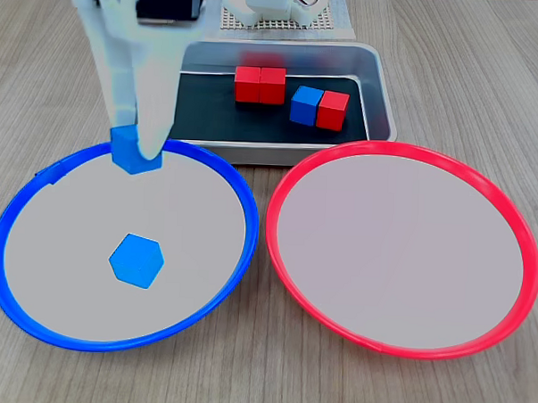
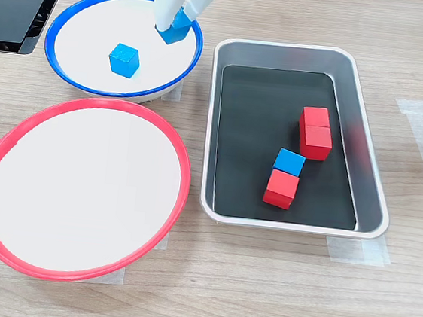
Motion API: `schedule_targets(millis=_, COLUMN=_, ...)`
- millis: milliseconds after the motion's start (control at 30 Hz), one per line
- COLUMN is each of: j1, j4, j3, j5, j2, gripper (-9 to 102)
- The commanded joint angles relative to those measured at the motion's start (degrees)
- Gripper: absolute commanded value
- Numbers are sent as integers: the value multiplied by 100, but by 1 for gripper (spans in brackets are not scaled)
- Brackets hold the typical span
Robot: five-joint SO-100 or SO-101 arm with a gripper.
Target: Move six blocks tray to matching dishes
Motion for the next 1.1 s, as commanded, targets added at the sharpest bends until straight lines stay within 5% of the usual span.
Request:
schedule_targets(millis=0, j1=-105, j4=-369, j3=-316, j5=-132, j2=-185, gripper=10)
schedule_targets(millis=67, j1=-185, j4=-431, j3=-316, j5=-229, j2=-264, gripper=21)
schedule_targets(millis=167, j1=-290, j4=-334, j3=-308, j5=-202, j2=-193, gripper=21)
schedule_targets(millis=333, j1=-360, j4=1002, j3=-70, j5=-580, j2=554, gripper=0)
schedule_targets(millis=433, j1=-580, j4=2276, j3=800, j5=-1916, j2=1608, gripper=0)
schedule_targets(millis=533, j1=-984, j4=2382, j3=2162, j5=-4588, j2=2452, gripper=0)
schedule_targets(millis=667, j1=-1371, j4=2654, j3=2602, j5=-6557, j2=2593, gripper=0)
schedule_targets(millis=867, j1=-1749, j4=2672, j3=2443, j5=-8218, j2=2566, gripper=17)
schedule_targets(millis=1067, j1=-1811, j4=2329, j3=2628, j5=-8859, j2=2575, gripper=22)
